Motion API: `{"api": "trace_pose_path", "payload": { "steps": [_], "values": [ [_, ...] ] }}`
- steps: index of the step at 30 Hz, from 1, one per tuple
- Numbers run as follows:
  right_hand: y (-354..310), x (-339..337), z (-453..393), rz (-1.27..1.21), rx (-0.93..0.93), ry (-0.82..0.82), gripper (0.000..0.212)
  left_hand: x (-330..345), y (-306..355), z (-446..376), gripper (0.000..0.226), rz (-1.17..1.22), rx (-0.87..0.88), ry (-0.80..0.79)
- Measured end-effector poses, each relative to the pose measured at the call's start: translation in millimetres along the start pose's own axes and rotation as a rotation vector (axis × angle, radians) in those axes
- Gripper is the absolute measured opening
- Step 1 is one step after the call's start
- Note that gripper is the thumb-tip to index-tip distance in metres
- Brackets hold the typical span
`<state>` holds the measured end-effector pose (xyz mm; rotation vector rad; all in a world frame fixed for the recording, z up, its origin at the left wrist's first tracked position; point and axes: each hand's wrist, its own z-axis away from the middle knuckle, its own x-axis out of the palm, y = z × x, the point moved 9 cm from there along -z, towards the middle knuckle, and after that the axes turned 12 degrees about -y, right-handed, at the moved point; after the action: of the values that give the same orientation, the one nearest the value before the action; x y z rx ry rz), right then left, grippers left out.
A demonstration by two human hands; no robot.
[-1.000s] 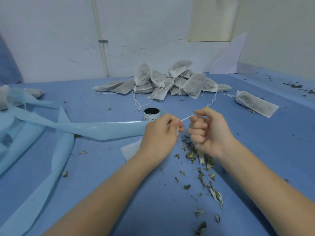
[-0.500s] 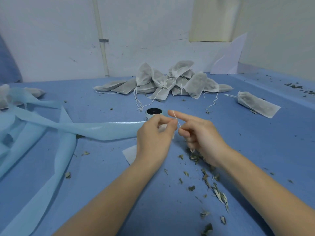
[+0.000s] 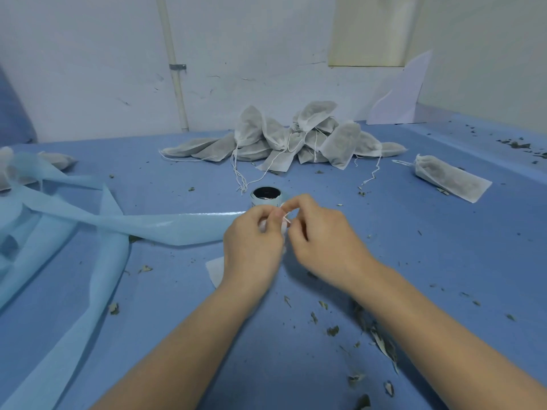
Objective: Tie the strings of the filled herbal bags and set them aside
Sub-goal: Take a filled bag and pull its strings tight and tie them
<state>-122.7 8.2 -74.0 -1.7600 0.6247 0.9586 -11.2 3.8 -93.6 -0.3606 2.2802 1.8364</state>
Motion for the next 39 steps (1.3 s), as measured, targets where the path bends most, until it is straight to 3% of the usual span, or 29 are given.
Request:
{"api": "trace_pose_path", "payload": {
  "steps": [1,6,12,15,17,19,22,26,30,39],
  "values": [
    [-1.0,-0.9,0.5,0.006,0.002,0.024,0.013,-0.7,-1.7,0.2,0.018,0.019,-0.007,0.005],
    [9.2,-6.6,-0.6,-0.168,0.063,0.095,0.009,-1.8,-12.7,-0.6,0.024,0.233,-0.043,0.017],
    [37.7,-3.7,-0.8,-0.591,0.198,-0.011,0.016,8.3,-7.3,-1.8,0.03,0.29,-0.008,-0.117],
    [44.9,-5.6,0.3,-0.667,0.235,-0.031,0.021,8.4,17.8,3.7,0.027,-0.059,0.2,-0.13],
    [47.8,-2.0,0.4,-0.785,0.24,-0.073,0.024,7.7,37.1,11.3,0.019,-0.389,0.385,-0.046],
    [50.3,2.0,1.1,-0.946,0.252,-0.088,0.022,9.9,43.0,16.9,0.018,-0.563,0.458,0.025],
    [48.9,4.2,3.8,-1.032,0.231,-0.085,0.028,9.7,38.7,15.8,0.016,-0.583,0.403,0.054],
    [46.7,-2.4,9.6,-0.851,0.191,0.045,0.011,7.4,28.9,10.7,0.016,-0.456,0.291,0.053],
    [48.0,-7.2,12.1,-0.737,0.207,0.133,0.01,9.8,21.7,5.8,0.013,-0.388,0.194,0.031],
    [42.6,32.3,10.4,-1.5,0.347,-0.126,0.014,15.6,9.3,-1.3,0.016,-0.181,0.086,-0.075]
  ]
}}
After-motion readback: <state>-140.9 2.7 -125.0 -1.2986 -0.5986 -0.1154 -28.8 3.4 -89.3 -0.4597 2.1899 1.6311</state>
